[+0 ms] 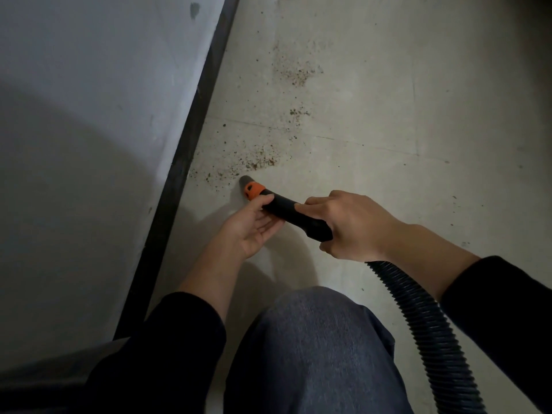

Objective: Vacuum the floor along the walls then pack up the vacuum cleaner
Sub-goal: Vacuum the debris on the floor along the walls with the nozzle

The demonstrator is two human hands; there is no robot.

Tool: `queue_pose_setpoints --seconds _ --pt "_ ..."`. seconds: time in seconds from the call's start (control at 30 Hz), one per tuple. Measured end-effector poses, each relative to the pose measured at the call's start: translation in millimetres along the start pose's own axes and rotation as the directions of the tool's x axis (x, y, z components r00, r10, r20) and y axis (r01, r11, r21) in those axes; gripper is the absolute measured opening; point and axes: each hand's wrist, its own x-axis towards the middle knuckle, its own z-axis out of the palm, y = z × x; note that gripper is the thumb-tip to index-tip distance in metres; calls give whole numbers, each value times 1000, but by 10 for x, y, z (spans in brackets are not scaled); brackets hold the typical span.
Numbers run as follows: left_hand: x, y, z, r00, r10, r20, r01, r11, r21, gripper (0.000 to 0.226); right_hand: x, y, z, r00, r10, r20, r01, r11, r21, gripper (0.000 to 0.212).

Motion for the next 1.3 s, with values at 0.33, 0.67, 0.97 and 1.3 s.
queue_pose_setpoints --seconds 0.33,0.67,0.97,1.3 --pt "-41 55 -79 996 -87 9 87 995 -40 22 12 -7 -100 998 -48 35 48 999 0 54" --pt "-53 127 -186 994 -109 -28 107 992 -72 27 124 -98 -103 994 -101 31 100 995 30 58" --pt "-62 179 -292 994 -74 -82 64 990 -125 23 292 -165 -13 992 -123 8 123 992 29 56" --pt "-59 237 -301 984 -16 -176 -13 987 -163 32 472 -248 6 992 -121 -20 122 992 40 45"
